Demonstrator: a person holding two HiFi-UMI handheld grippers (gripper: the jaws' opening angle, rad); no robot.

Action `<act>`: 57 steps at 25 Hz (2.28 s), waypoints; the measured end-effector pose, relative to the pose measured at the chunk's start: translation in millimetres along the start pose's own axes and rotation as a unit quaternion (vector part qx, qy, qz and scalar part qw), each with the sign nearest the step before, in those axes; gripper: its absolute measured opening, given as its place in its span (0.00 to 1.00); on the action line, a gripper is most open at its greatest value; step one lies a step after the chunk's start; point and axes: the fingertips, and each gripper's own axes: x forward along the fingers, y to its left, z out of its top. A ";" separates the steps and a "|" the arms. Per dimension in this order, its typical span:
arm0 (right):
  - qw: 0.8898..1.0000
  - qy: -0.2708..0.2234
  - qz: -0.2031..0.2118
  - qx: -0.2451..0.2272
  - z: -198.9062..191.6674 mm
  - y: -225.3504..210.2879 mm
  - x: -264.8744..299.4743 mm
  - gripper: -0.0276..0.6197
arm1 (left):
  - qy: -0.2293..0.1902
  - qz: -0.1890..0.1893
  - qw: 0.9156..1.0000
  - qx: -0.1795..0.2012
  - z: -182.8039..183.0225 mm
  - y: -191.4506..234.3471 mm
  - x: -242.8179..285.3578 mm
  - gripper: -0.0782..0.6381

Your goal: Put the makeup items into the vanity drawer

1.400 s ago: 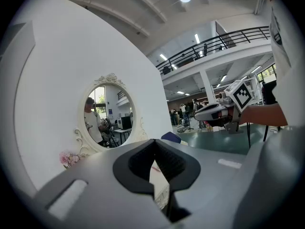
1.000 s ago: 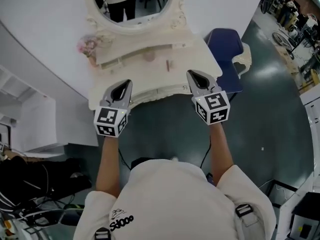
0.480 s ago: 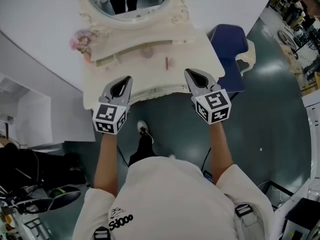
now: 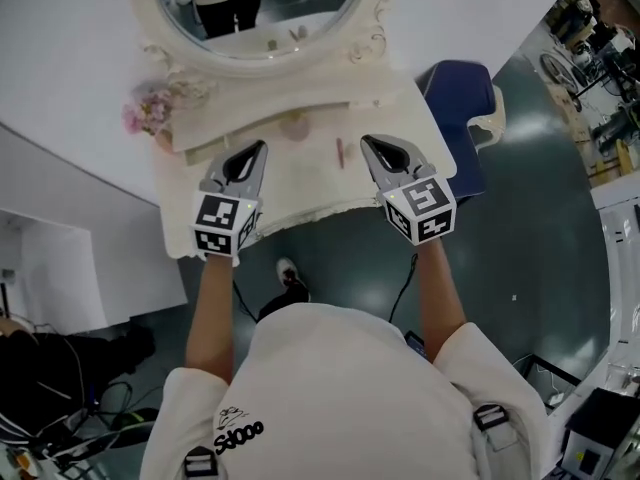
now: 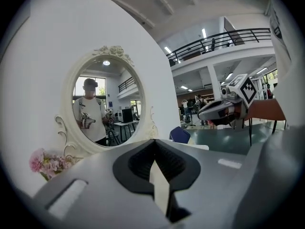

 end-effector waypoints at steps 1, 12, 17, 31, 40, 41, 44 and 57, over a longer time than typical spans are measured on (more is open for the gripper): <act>1.000 0.008 -0.005 -0.004 -0.1 -1.9 10.4 0.05 | 0.001 -0.003 1.000 -0.003 -0.7 7.9 5.4 0.13; 0.995 0.089 -0.042 0.008 -38.0 -32.2 80.3 0.17 | 0.034 -0.068 0.997 -0.020 -33.4 51.1 70.4 0.13; 0.991 0.128 -0.032 0.020 -73.0 -43.6 92.7 0.22 | 0.057 -0.079 0.994 -0.048 -48.8 54.0 99.2 0.13; 0.959 0.267 0.094 -0.013 -220.3 -63.0 127.5 0.30 | 0.175 -0.027 0.980 -0.092 -136.7 31.6 173.7 0.13; 0.938 0.296 0.176 -0.032 -265.0 -64.1 149.2 0.31 | 0.216 0.018 0.970 -0.110 -152.6 11.3 173.9 0.13; 0.936 0.298 0.185 -0.034 -266.4 -62.8 150.9 0.31 | 0.218 0.023 0.969 -0.113 -152.6 9.9 172.1 0.13; 0.930 0.299 0.209 -0.040 -266.7 -58.4 155.0 0.33 | 0.220 0.032 0.968 -0.115 -150.7 8.6 168.0 0.13; 0.917 0.319 0.232 -0.055 -272.4 -47.3 156.7 0.22 | 0.205 0.055 0.971 -0.111 -150.1 23.3 142.2 0.13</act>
